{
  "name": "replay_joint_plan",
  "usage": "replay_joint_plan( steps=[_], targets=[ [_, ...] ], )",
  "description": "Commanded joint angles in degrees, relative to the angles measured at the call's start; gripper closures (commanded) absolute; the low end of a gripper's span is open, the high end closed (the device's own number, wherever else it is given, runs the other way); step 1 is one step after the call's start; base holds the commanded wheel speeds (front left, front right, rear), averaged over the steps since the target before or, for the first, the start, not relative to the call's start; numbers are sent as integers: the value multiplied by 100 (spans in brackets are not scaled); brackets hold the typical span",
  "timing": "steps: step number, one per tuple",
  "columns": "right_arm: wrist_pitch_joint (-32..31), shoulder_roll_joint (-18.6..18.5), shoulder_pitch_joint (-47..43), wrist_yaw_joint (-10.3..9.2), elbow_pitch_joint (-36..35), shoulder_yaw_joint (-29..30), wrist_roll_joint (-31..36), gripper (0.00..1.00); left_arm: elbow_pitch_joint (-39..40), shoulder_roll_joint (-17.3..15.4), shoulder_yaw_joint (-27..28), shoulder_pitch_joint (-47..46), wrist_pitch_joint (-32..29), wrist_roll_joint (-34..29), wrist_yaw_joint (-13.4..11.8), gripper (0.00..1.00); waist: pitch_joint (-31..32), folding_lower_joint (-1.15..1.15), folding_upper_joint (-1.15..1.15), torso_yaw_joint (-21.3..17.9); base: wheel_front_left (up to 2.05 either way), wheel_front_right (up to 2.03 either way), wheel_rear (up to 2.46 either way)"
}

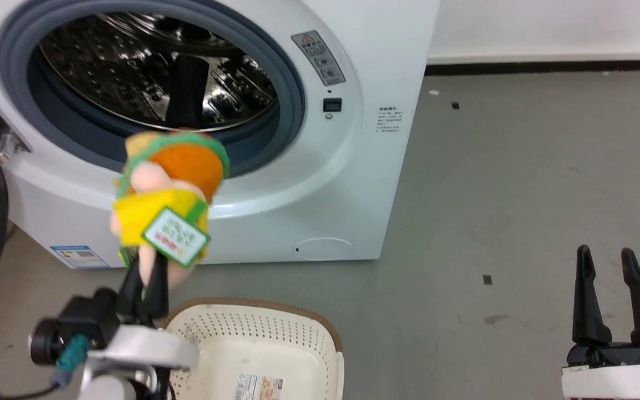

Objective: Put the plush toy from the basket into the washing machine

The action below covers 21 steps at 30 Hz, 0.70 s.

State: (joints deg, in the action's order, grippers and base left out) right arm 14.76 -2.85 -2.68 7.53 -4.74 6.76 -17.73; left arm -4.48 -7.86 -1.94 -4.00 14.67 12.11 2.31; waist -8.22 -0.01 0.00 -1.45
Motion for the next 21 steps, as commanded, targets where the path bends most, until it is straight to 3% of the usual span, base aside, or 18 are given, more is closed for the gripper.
replay_joint_plan(
  steps=[1,7,21],
  targets=[
    [24,-3,141,-4,-57,-52,48,0,-6,-82,76,-405,32,-92,49,100,-281,1,0,-116,0,0,0],
    [24,-3,394,-4,-185,-87,39,0,-331,-421,209,-1244,-81,-107,125,100,-887,1,0,-330,0,0,0],
    [24,-3,1141,-4,-258,20,-257,0,-1309,-1744,543,-4182,-1430,-53,268,100,-2643,1,0,-1057,0,0,0]
  ],
)
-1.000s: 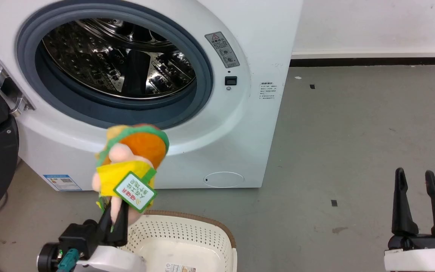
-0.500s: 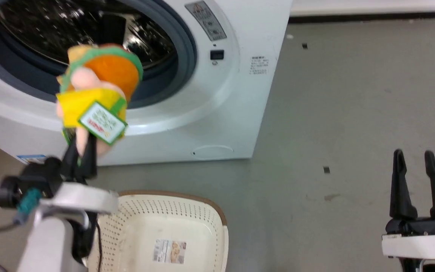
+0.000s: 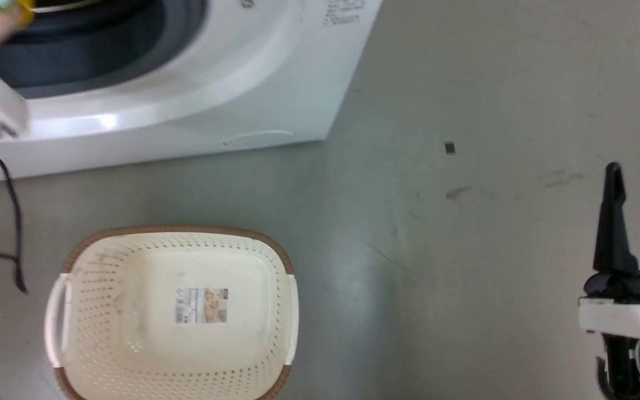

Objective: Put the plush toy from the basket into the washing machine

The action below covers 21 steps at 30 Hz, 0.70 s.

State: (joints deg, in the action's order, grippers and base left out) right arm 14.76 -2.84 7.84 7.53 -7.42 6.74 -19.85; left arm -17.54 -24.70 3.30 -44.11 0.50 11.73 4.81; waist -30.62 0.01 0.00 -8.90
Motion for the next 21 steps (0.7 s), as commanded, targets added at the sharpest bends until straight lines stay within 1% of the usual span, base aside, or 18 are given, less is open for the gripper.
replay_joint_plan(
  steps=[1,4,8,12,16,21],
  targets=[
    [24,-4,133,-4,20,68,-81,0,-106,-159,8,-390,-115,-34,31,100,-486,-1,0,-350,0,0,0],
    [24,-4,280,-4,30,132,-136,0,-472,-476,-68,-1063,-453,-124,77,100,-741,-1,0,-454,0,0,0],
    [24,-4,441,-4,28,114,-172,0,-1040,-772,-137,-1920,-931,-213,89,100,-1012,-1,0,-570,0,0,0],
    [24,-4,563,-4,30,104,-227,0,-1581,-942,-365,-2676,-1536,-240,162,100,-1242,-1,0,-666,0,0,0],
    [24,-4,625,-4,36,37,-263,0,-2044,-1054,-646,-3244,-2207,-171,229,100,-1412,-1,0,-721,0,0,0],
    [24,-4,641,-4,28,5,-279,0,-2384,-1234,-1130,-3709,-2634,-179,262,100,-1547,-1,0,-717,0,0,0]
  ],
)
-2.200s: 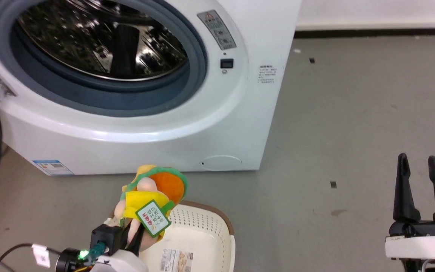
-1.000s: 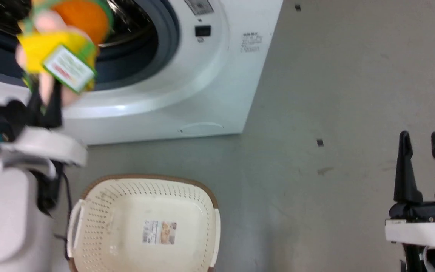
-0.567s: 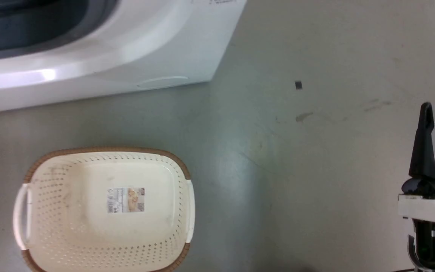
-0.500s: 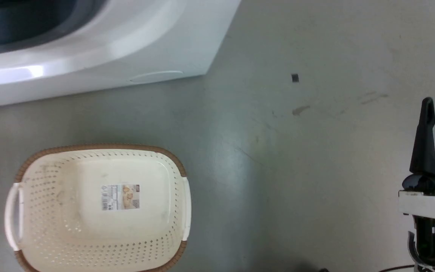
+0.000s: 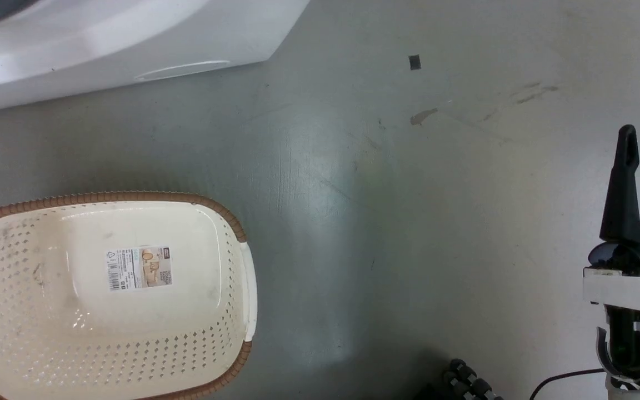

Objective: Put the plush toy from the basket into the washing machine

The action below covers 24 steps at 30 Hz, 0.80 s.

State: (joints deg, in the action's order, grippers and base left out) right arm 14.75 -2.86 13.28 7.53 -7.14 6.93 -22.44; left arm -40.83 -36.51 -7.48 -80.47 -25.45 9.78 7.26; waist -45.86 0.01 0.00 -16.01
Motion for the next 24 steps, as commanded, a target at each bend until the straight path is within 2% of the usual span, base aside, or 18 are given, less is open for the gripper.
replay_joint_plan(
  steps=[1,6,7,8,15,22,24],
  targets=[
    [25,-1,101,-4,4,-13,-13,0,-90,-57,-172,-118,-65,67,18,100,-30,-1,0,-3,0,0,0],
    [25,-1,149,-4,14,7,55,0,-211,-109,-817,-130,-84,511,21,100,-22,-1,0,60,0,0,0],
    [25,-1,160,-4,14,14,68,0,-223,-134,-897,-115,9,593,21,72,-4,-1,0,74,0,0,0],
    [25,-1,171,-4,15,23,80,0,-244,-165,-982,-94,104,647,22,0,19,-1,0,87,0,0,0],
    [25,-1,135,-4,61,129,222,0,-588,-160,-1333,185,950,903,22,0,461,-1,0,264,0,0,0],
    [25,-1,-95,-4,134,122,503,0,-1064,250,-1387,822,2205,1075,21,0,1335,-1,0,612,0,0,0],
    [25,-1,-177,-4,158,135,569,0,-1173,434,-1225,1045,2677,1273,-62,0,1638,-1,0,722,0,0,0]
  ],
)
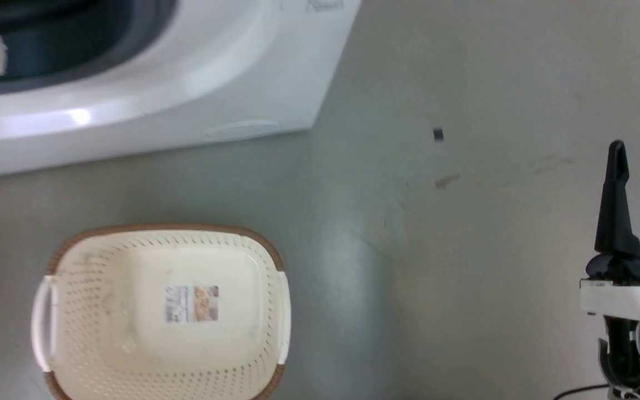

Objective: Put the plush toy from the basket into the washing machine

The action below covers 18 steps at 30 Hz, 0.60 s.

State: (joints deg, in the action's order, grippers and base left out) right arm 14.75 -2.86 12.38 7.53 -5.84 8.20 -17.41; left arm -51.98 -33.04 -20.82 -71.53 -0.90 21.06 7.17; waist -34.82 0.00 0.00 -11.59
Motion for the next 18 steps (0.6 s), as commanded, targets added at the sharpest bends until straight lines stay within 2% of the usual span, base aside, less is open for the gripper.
replay_joint_plan(
  steps=[1,5,10,14,18],
  targets=[
    [25,-1,-149,-4,54,-6,121,0,-121,182,172,293,412,241,-65,0,691,0,0,334,0,0,0],
    [25,-1,-385,-4,140,8,282,0,-231,469,319,911,1202,473,-104,0,1282,0,0,563,0,0,0],
    [25,-1,-726,-4,177,83,393,0,30,830,461,1869,1551,698,-98,0,1928,0,0,889,0,0,0],
    [25,-1,-934,-4,189,91,443,0,565,1020,622,2549,1583,748,-164,0,2261,0,0,1052,0,0,0],
    [25,-1,-1115,-4,168,68,475,0,1760,1237,866,3623,1587,525,-396,0,2571,0,0,1196,0,0,0]
  ],
)
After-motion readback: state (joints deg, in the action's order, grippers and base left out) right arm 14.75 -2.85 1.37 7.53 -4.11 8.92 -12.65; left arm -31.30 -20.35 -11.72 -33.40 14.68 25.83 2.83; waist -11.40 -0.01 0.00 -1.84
